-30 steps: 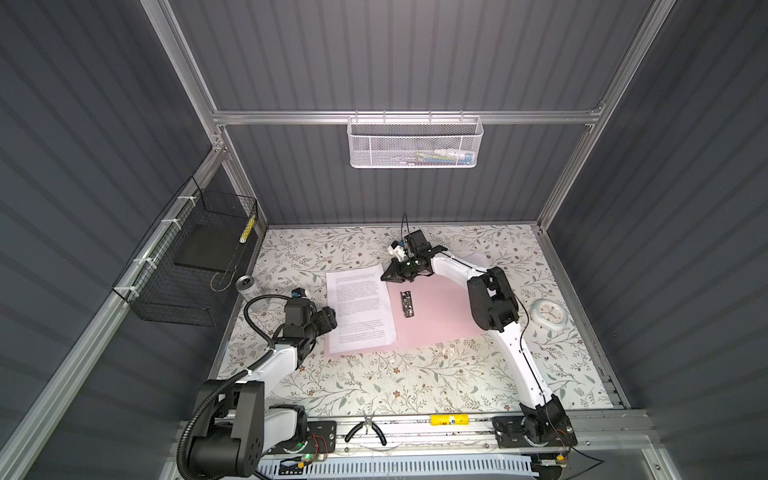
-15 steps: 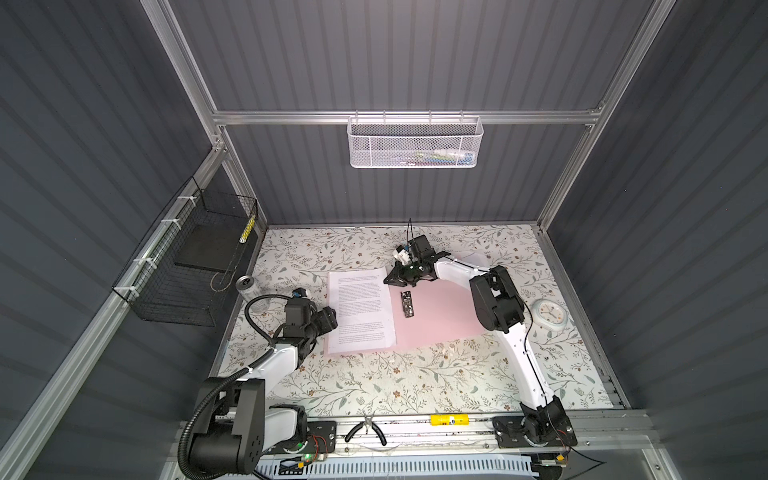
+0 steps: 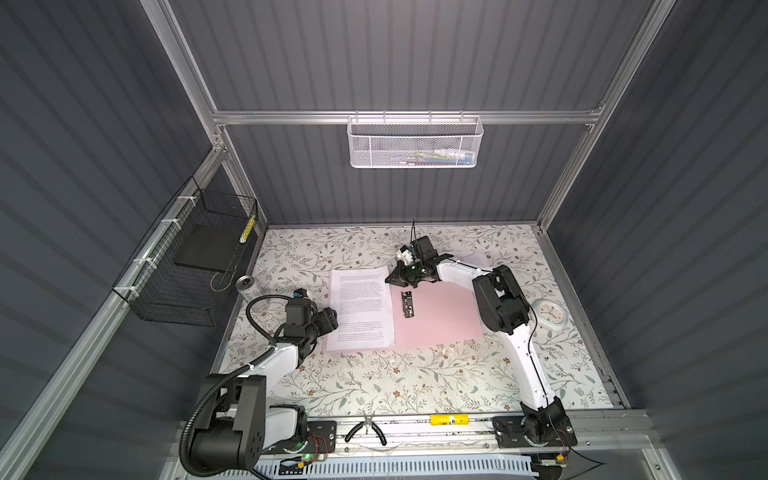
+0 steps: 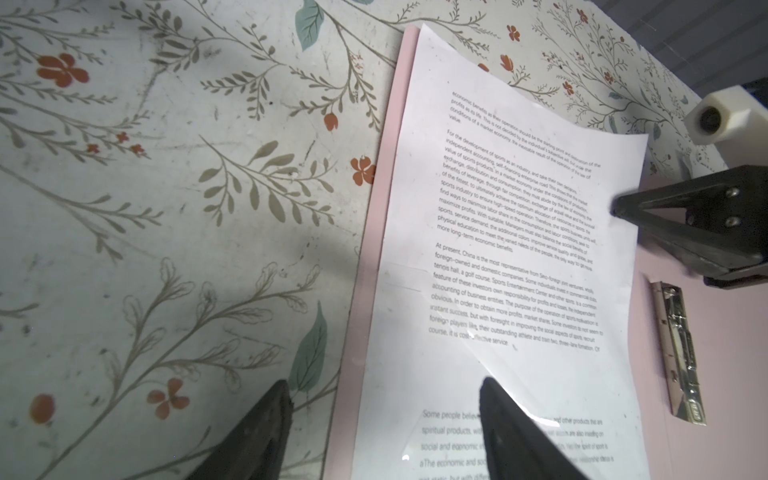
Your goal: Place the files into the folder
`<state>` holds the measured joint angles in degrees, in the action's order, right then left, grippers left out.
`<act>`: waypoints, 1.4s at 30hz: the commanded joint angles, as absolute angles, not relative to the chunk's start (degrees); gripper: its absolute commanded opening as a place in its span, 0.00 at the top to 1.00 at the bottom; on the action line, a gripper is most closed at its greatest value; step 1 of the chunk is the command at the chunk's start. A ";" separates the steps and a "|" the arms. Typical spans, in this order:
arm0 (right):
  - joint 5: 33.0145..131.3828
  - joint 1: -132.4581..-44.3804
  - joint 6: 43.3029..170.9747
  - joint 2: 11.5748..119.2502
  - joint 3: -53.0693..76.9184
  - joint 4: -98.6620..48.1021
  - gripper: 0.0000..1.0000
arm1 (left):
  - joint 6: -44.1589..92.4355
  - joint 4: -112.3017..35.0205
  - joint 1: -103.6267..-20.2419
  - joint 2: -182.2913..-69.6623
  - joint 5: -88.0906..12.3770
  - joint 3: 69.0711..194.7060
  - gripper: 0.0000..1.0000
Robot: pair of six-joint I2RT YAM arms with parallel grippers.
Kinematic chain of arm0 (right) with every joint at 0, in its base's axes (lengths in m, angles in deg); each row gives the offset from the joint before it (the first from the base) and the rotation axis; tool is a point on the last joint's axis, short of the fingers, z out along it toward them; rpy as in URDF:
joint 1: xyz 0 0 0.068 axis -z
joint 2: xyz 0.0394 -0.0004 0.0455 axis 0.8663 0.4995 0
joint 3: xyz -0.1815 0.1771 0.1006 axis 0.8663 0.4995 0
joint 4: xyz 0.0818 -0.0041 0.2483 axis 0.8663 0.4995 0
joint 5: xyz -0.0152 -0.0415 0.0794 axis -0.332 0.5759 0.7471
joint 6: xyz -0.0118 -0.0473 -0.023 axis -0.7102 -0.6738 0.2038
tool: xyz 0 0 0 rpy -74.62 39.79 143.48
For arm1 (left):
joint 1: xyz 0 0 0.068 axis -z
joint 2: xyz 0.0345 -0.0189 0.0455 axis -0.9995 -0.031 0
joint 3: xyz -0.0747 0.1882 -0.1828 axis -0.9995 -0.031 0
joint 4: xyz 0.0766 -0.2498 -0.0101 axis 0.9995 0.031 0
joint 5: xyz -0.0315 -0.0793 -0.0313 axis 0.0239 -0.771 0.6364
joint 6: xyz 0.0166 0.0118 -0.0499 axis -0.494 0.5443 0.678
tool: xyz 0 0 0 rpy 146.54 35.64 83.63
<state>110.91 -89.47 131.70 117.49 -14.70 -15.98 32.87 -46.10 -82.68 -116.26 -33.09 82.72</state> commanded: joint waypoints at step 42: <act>103.64 -93.52 144.70 109.92 -5.74 -23.84 0.66 | 32.67 -46.46 -82.95 -119.27 -34.91 85.03 0.30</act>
